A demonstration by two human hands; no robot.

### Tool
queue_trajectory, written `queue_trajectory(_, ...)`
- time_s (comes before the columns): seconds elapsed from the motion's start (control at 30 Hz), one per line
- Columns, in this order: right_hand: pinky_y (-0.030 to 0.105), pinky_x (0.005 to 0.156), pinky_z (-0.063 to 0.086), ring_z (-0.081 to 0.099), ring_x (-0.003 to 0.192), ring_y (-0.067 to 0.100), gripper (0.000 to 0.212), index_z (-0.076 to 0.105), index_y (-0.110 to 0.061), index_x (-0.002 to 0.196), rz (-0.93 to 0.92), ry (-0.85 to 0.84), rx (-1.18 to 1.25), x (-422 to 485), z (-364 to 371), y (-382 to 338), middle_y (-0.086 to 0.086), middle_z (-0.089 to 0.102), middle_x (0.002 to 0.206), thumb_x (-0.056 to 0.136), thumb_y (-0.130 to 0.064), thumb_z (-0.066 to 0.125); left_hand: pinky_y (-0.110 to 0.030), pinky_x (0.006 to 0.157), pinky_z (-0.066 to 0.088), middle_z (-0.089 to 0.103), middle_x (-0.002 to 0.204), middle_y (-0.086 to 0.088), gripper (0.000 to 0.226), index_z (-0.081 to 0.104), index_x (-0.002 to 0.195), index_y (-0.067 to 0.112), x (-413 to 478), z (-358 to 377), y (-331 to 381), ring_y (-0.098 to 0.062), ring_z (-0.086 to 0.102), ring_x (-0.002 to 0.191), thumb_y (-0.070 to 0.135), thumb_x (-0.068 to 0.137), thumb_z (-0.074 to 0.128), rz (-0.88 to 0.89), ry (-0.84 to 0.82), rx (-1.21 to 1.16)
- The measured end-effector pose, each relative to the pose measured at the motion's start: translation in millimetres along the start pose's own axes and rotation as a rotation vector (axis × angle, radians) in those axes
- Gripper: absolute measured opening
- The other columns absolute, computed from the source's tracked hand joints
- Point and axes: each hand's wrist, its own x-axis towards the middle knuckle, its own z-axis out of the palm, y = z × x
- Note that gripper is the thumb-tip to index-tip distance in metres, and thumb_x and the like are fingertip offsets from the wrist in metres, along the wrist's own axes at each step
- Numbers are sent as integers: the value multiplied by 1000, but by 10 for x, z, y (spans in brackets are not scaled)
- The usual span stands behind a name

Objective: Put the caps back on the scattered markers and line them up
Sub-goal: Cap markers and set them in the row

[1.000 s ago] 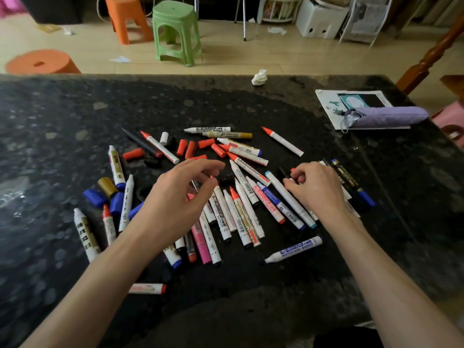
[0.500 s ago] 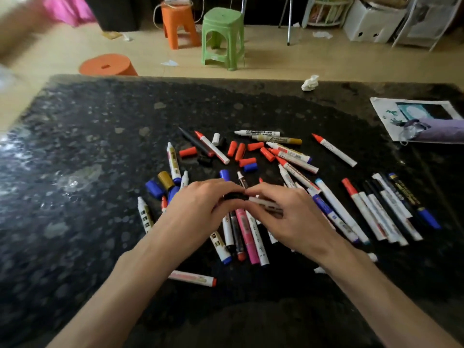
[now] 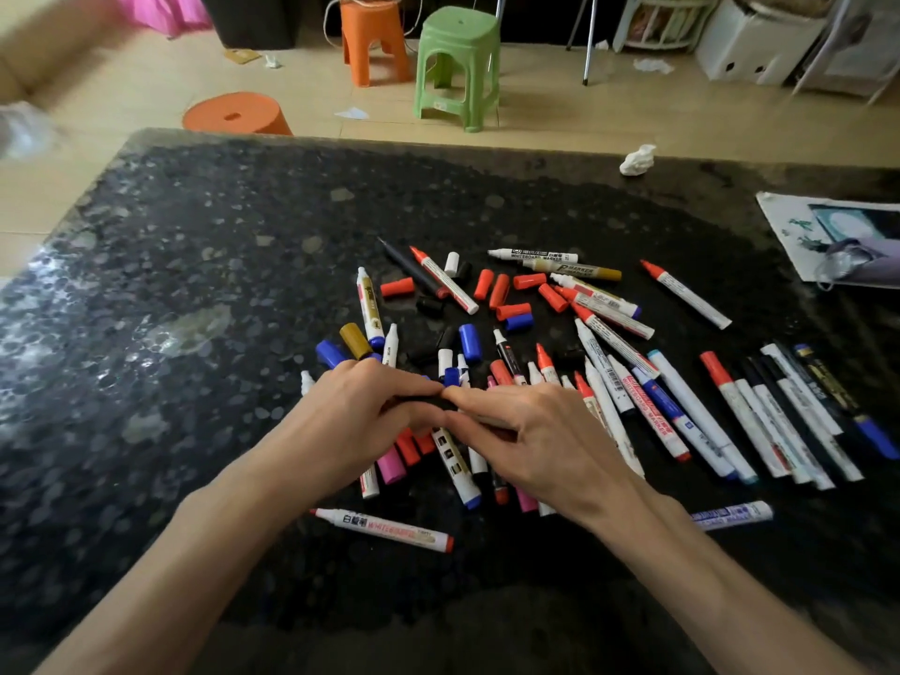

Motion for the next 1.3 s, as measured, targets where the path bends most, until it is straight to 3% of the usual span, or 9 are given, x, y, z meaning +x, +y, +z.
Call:
queue_trajectory(0.17, 18, 51, 31, 57, 57, 7, 41, 71, -36, 125, -41, -4, -61, 4, -51, -108, -13, 61, 66, 104, -59, 44, -17, 74, 51, 73, 84, 29, 24, 72, 110, 47, -68, -43, -18, 5, 68, 81, 29, 95, 68, -42, -49, -81)
queue_trajectory(0.33, 32, 75, 58, 69, 78, 6, 42, 72, -37, 125, 163, -156, 238, 58, -282, 41, -12, 74, 86, 85, -51, 79, -28, 59, 53, 74, 74, 19, 26, 75, 113, 43, -67, -111, -102, -12, 62, 58, 23, 96, 69, -77, 52, -117)
queue_trajectory(0.47, 35, 79, 61, 75, 85, 12, 32, 78, -28, 113, 240, -17, 486, -6, -466, 230, -9, 78, 92, 83, -21, 87, -53, 80, 60, 78, 80, 4, 23, 79, 104, 43, -93, -214, -229, -30, 73, 79, 24, 94, 72, -131, 140, -201)
queue_trajectory(0.6, 41, 84, 61, 75, 91, 16, 31, 78, -23, 113, 232, 37, 560, -80, -463, 224, -6, 79, 97, 83, -19, 86, -46, 88, 60, 78, 89, 13, 22, 78, 106, 39, -67, -191, -225, -12, 75, 86, 22, 93, 72, -102, 114, -170)
queue_trajectory(0.8, 32, 89, 53, 67, 102, 5, 31, 73, -32, 122, 108, -54, 199, -47, -272, 101, -15, 74, 108, 101, -49, 59, -12, 78, 50, 72, 85, 22, 16, 76, 107, 32, -10, 18, 22, 7, 66, 84, 26, 93, 72, 38, 121, -34)
queue_trajectory(0.97, 33, 79, 51, 57, 89, 6, 38, 66, -24, 125, 34, -71, 30, -17, -160, 128, -18, 57, 97, 108, -47, 40, -28, 55, 46, 60, 86, 12, 49, 60, 111, 22, 4, 159, -23, -11, 57, 63, 54, 100, 25, 168, 53, 368)
queue_trajectory(1.07, 28, 81, 47, 53, 87, 4, 33, 69, -20, 122, -43, -17, -4, -35, -160, 85, -15, 58, 95, 106, -38, 45, -33, 52, 46, 46, 72, 11, 32, 49, 100, 24, -74, 171, -13, -14, 49, 54, 47, 104, 28, 227, 1, 379)
queue_trajectory(1.17, 29, 83, 43, 54, 88, 10, 25, 72, -13, 117, -106, 149, -201, -65, -307, 222, -3, 65, 95, 99, -19, 55, -28, 56, 45, 49, 67, 9, 22, 43, 87, 29, -115, 1, -154, -12, 56, 66, 37, 106, 37, 114, -11, 295)
queue_trajectory(1.3, 37, 98, 52, 61, 106, 10, 23, 73, -12, 119, 114, 321, -103, -105, -585, 489, 0, 71, 108, 97, -15, 66, -37, 58, 46, 57, 67, 2, 32, 47, 82, 27, -237, -242, -396, -18, 55, 62, 44, 105, 32, -43, 126, 59)
